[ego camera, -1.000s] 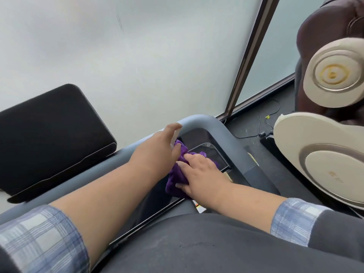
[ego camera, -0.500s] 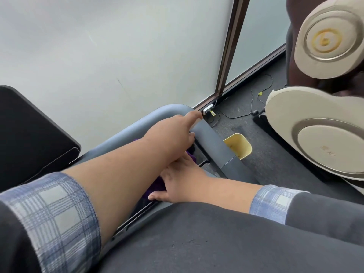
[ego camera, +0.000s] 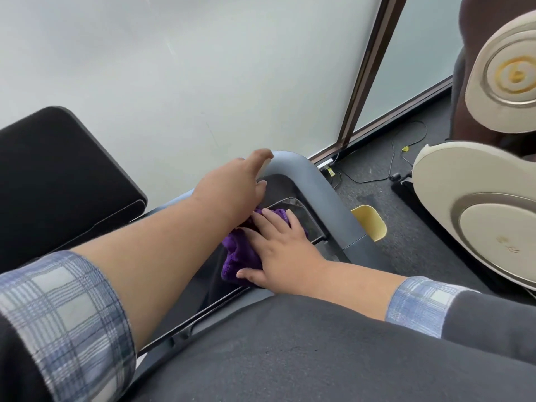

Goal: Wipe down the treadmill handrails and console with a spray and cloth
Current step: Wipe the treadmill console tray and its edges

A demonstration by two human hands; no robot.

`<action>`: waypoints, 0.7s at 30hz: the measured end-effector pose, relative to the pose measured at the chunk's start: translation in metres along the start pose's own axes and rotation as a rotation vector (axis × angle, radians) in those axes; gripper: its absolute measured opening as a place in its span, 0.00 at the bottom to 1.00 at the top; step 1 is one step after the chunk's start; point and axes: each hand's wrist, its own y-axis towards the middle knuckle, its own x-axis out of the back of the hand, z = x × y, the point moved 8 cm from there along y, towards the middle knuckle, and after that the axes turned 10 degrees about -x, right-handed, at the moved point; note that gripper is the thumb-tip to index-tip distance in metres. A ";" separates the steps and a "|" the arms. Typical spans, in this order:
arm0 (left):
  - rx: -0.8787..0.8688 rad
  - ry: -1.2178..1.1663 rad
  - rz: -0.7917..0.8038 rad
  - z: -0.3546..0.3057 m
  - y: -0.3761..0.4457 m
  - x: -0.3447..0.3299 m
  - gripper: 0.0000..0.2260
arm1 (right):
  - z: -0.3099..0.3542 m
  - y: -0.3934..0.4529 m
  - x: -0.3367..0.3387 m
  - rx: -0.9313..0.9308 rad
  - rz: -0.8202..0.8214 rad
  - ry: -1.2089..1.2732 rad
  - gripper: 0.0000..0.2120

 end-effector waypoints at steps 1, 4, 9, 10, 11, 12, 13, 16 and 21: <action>0.029 0.001 0.001 0.008 -0.002 0.002 0.19 | 0.000 0.000 -0.001 -0.003 0.001 -0.014 0.40; 0.089 0.005 0.045 0.028 -0.004 0.001 0.17 | 0.001 0.001 -0.001 -0.008 -0.005 -0.050 0.41; 0.118 -0.017 0.058 0.035 -0.006 0.000 0.15 | 0.001 0.002 -0.003 -0.009 0.013 -0.072 0.42; 0.129 -0.021 0.049 0.036 -0.008 0.002 0.15 | 0.000 0.002 -0.004 -0.010 0.025 -0.074 0.43; 0.140 -0.023 0.039 0.038 -0.012 0.004 0.15 | 0.000 0.002 -0.005 -0.012 0.034 -0.076 0.43; 0.151 -0.023 0.028 0.042 -0.018 0.006 0.16 | -0.001 0.001 -0.005 -0.013 0.039 -0.078 0.44; 0.164 -0.026 0.013 0.046 -0.025 0.009 0.16 | -0.001 0.002 -0.005 -0.015 0.041 -0.079 0.44; 0.227 -0.055 -0.052 0.064 -0.053 0.016 0.18 | -0.002 0.003 -0.007 -0.019 0.057 -0.086 0.46; 0.327 -0.055 -0.068 0.094 -0.095 0.009 0.18 | -0.001 0.006 -0.013 -0.026 0.097 -0.117 0.46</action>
